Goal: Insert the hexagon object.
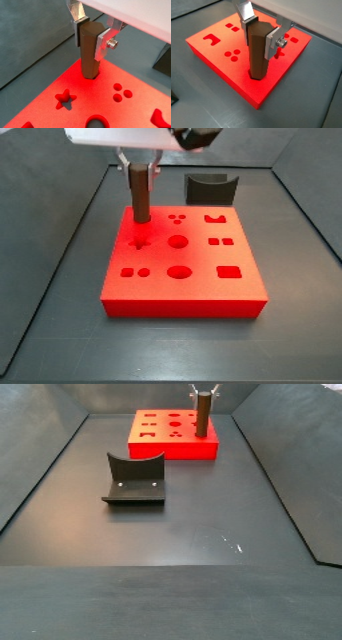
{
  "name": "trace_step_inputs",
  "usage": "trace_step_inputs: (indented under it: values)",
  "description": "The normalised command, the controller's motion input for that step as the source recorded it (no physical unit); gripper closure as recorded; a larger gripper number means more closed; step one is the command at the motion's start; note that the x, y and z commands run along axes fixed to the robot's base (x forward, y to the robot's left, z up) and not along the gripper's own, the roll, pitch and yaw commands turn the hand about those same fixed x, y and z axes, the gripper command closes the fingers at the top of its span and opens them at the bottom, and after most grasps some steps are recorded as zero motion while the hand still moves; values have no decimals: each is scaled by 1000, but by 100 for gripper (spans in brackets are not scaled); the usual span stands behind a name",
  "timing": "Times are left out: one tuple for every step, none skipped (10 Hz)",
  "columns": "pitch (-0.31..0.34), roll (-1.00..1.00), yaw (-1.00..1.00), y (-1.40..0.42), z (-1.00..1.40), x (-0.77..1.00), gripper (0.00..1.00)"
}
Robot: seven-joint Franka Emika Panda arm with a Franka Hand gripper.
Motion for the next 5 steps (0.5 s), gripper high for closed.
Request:
trace_step_inputs:
  values:
    - [-99,64,-277,49,-354,89,100]
    - [-123,93,-246,111,-334,20,100]
    - [-129,73,-257,151,-114,0,100]
    - [-76,54,-180,0,-114,0,100]
    - [-150,31,-31,0,-451,-69,100]
